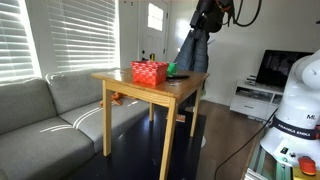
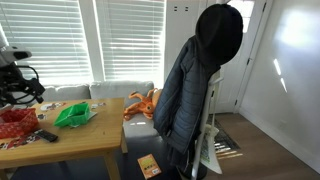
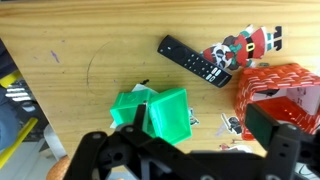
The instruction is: Move the green bowl to the right
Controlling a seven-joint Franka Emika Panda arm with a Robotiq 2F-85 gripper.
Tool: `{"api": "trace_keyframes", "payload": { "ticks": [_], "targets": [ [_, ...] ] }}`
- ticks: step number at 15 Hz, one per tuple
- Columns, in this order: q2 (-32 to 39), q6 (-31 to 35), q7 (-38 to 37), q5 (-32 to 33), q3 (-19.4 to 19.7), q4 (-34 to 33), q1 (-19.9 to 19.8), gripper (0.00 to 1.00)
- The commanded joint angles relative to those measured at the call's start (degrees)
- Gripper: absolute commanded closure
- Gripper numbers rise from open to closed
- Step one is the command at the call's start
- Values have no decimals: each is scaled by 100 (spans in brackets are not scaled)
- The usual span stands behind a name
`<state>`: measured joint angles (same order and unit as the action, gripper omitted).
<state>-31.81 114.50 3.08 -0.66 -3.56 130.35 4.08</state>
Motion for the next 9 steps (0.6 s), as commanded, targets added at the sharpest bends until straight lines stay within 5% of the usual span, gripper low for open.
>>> {"api": "trace_keyframes", "payload": {
  "ticks": [1,9],
  "targets": [
    [589,279,801,-77,348,-352,116,0],
    [1885,730,985,-95,352,-842,34,0]
  ]
}}
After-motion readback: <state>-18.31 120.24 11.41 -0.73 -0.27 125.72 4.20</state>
